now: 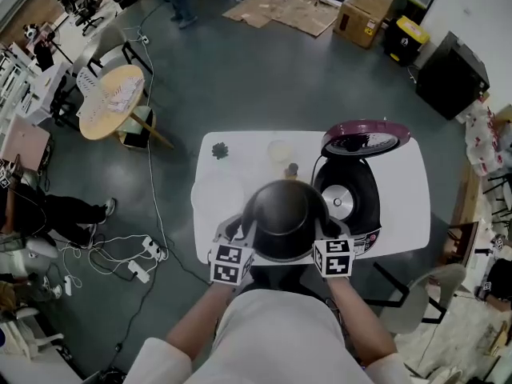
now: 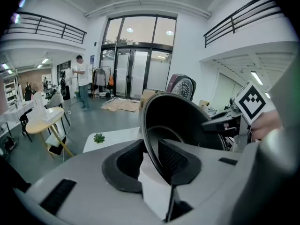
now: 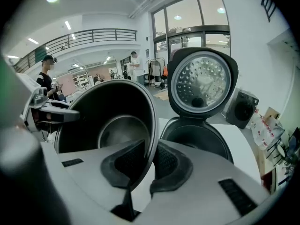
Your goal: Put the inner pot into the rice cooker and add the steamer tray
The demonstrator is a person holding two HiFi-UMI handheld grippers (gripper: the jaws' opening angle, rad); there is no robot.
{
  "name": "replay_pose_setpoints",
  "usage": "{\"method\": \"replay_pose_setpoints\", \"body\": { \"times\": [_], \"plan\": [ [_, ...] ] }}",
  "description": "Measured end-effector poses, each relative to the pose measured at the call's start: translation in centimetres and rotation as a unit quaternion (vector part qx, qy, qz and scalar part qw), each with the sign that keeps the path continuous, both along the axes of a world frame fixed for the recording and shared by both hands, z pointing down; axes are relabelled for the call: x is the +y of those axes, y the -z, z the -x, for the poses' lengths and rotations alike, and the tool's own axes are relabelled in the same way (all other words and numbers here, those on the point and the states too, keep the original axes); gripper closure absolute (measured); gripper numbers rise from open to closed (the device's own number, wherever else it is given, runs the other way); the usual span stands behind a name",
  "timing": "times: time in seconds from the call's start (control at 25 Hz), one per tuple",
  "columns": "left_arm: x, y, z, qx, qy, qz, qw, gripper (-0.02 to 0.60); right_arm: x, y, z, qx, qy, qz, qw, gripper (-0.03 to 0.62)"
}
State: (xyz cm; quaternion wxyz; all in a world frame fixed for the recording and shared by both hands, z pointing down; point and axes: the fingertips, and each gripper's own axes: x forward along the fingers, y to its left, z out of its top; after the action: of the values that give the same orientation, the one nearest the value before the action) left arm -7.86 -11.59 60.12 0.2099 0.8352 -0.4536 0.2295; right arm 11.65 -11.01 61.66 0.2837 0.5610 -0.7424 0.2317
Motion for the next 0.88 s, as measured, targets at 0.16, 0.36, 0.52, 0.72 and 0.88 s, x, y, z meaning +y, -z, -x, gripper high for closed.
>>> {"method": "replay_pose_setpoints", "body": {
  "times": [0.16,0.36,0.52,0.72,0.88],
  "plan": [
    [-0.4,1.9,-1.9,-0.002,-0.004,-0.023,0.9997,0.466,-0.3,2.0,-1.8,0.002,-0.005,-0.024,1.000,0.533],
    [-1.1,3.6,-4.5,-0.004,-0.012,-0.041,0.9991,0.466,-0.7,3.4,-4.5,0.005,-0.015,-0.039,0.999,0.534],
    [-1.7,4.0,-6.9,-0.007,-0.022,-0.052,0.9984,0.468,-0.9,4.0,-6.8,0.008,-0.025,-0.048,0.999,0.534],
    [-2.1,4.1,-10.4,-0.009,-0.036,-0.057,0.9976,0.468,-0.9,4.6,-10.2,0.019,-0.037,-0.055,0.998,0.534],
    [-1.9,3.7,-13.3,-0.010,-0.051,-0.057,0.9970,0.468,-0.3,4.5,-13.2,0.026,-0.050,-0.058,0.997,0.534]
  ]
}}
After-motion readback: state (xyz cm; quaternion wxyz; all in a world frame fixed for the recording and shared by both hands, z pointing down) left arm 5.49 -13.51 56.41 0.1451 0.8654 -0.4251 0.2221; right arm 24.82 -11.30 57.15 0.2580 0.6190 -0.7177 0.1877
